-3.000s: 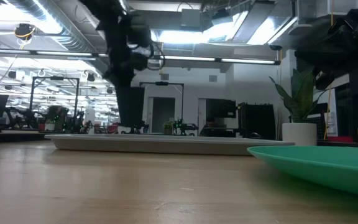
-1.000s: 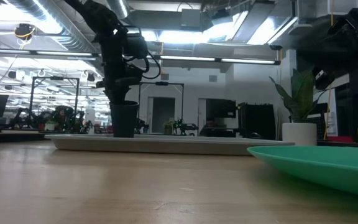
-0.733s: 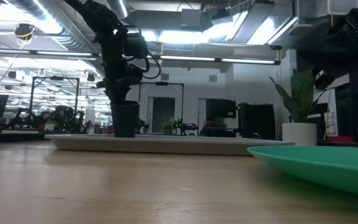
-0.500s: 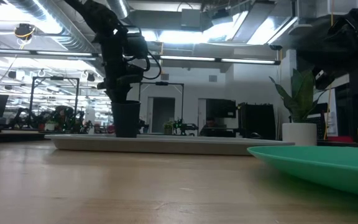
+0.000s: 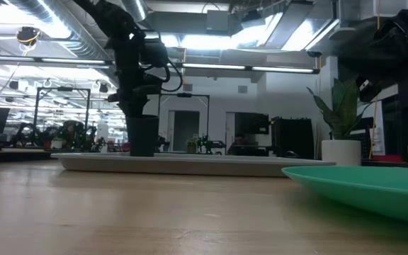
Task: Pick and place plate/cup/fork/spoon on tray
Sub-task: Put the black cup to the top left of the serving tray
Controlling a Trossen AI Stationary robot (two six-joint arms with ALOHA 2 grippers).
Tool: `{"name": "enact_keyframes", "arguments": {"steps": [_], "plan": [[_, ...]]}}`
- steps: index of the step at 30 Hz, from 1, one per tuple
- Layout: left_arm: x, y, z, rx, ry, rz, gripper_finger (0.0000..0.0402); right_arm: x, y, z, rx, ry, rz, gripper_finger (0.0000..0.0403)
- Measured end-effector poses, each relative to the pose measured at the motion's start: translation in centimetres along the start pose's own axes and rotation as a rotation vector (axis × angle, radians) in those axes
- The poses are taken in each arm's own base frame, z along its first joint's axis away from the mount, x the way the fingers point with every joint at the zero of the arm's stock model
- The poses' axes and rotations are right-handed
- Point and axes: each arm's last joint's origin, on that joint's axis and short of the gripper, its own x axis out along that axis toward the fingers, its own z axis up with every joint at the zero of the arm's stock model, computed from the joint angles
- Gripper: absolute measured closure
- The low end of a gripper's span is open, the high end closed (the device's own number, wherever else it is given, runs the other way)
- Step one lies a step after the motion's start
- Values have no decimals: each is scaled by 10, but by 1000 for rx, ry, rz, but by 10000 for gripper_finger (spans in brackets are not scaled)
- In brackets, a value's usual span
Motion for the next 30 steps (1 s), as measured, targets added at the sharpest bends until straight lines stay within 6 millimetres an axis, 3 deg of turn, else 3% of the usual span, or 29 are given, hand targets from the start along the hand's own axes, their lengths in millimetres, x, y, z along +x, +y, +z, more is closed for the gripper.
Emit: {"name": "enact_keyframes", "arguments": {"steps": [6,18,30], "plan": [[0,0,-2,-1,22,-4,375,0,0,0,0,1,0,354],[0,1,-2,13,20,4,312,0,0,0,0,1,1,354],[0,1,0,16,2,30,281,0,0,0,0,1,1,354]]}}
